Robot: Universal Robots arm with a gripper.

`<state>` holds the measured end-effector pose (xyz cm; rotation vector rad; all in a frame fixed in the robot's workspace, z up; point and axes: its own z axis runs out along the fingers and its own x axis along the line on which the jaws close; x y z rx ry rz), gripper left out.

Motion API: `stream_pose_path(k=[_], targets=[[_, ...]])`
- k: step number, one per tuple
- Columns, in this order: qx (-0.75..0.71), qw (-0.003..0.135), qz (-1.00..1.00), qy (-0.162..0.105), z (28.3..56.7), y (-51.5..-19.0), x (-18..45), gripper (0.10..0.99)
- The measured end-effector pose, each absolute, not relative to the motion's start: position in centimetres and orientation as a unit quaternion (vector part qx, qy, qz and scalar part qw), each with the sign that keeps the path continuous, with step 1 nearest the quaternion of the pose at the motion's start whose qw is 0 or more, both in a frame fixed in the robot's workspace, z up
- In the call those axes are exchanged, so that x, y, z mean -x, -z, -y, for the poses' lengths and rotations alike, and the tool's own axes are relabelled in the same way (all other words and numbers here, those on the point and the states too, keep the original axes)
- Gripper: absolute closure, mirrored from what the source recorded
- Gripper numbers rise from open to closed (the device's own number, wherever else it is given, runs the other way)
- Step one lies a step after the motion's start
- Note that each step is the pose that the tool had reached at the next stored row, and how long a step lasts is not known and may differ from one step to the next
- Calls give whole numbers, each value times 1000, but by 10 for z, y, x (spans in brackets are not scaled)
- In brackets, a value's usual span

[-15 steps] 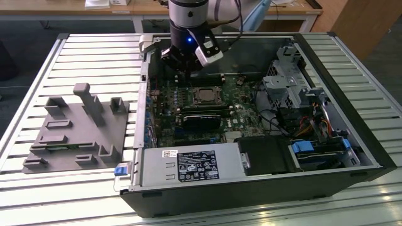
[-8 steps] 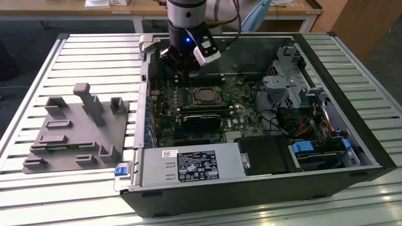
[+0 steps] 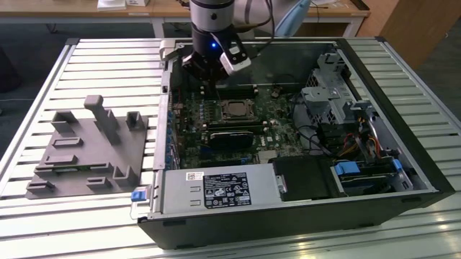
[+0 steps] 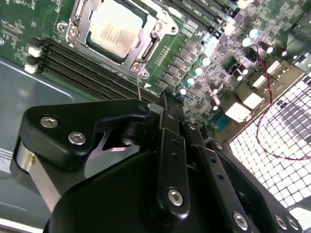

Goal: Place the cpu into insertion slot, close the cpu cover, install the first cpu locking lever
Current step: 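Close the cpu cover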

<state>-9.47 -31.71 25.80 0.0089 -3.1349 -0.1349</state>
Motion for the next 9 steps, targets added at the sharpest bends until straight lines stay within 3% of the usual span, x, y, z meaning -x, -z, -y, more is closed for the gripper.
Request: stream_pose_path(k=[9], targets=[[-3,2,999,43,308,-255,98,980]])
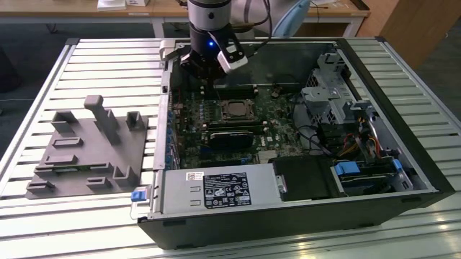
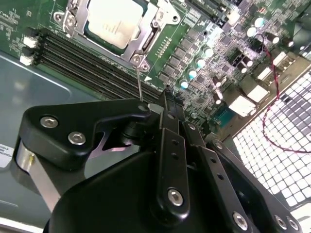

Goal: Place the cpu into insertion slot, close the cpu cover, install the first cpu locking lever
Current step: 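Close the cpu cover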

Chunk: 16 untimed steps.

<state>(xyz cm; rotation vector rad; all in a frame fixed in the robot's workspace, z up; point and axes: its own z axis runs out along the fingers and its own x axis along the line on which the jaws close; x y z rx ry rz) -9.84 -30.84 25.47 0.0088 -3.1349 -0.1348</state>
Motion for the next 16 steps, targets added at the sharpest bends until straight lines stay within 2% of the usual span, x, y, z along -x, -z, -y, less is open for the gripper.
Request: stream_pose_path(k=[16], targets=[[-3,2,999,43,296,-252,99,980]])
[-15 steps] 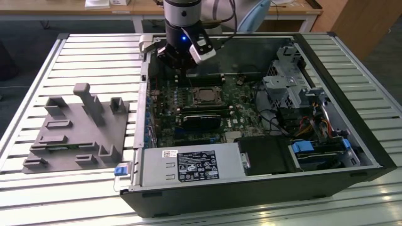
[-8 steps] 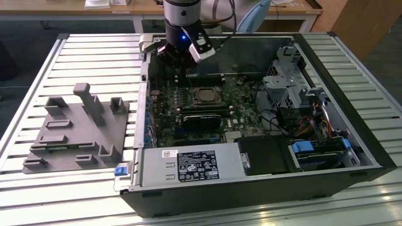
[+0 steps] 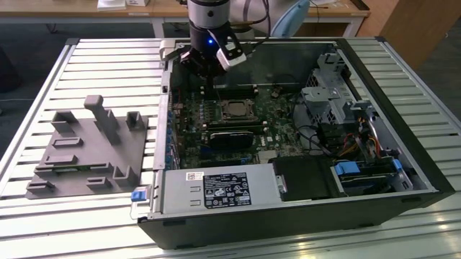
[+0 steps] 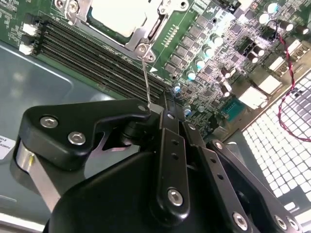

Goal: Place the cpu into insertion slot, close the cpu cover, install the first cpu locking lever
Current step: 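Close the cpu cover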

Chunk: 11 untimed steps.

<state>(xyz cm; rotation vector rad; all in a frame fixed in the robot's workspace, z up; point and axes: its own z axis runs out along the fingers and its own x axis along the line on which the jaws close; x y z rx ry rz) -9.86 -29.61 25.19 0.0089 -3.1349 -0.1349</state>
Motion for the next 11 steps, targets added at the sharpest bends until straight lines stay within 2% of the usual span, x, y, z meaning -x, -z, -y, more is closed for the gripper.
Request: stream_pose_path(k=[11], targets=[[-3,2,999,43,296,-252,84,980]])
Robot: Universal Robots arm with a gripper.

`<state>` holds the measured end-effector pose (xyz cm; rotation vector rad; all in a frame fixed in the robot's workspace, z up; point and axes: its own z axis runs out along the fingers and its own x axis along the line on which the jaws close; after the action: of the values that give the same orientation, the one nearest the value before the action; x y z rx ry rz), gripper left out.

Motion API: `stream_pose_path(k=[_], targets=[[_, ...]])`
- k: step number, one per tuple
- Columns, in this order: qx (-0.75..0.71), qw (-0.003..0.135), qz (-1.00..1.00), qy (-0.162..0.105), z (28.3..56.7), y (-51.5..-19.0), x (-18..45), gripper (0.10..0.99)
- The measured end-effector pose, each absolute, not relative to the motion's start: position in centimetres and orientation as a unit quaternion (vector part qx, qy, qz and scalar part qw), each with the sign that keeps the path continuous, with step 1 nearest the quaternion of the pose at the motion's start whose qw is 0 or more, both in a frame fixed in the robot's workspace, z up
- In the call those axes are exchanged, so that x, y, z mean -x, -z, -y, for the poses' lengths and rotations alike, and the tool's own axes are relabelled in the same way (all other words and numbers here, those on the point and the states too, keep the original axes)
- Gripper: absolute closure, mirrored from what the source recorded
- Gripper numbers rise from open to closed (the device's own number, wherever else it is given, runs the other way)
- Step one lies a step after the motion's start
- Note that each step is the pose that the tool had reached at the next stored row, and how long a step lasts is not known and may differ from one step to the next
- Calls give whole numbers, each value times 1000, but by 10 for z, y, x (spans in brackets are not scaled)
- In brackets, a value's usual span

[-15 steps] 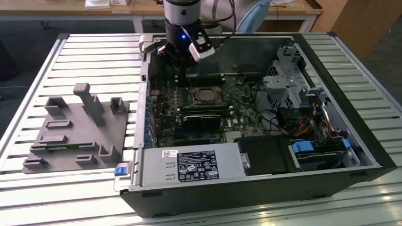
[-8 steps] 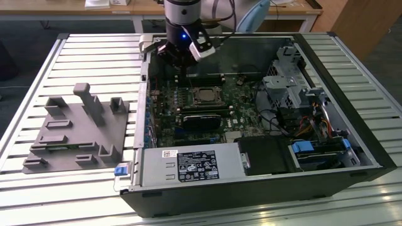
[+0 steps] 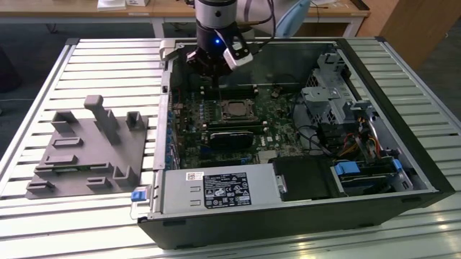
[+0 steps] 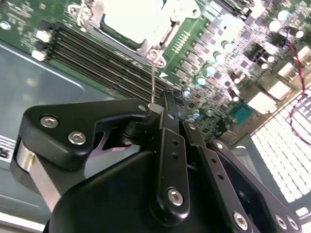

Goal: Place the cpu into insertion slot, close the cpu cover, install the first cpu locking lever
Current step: 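Close the cpu cover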

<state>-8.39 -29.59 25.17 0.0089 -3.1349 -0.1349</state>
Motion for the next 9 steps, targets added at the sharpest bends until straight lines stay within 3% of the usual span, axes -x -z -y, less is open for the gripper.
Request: stream_pose_path(k=[9], targets=[[-3,2,999,43,296,-251,65,980]])
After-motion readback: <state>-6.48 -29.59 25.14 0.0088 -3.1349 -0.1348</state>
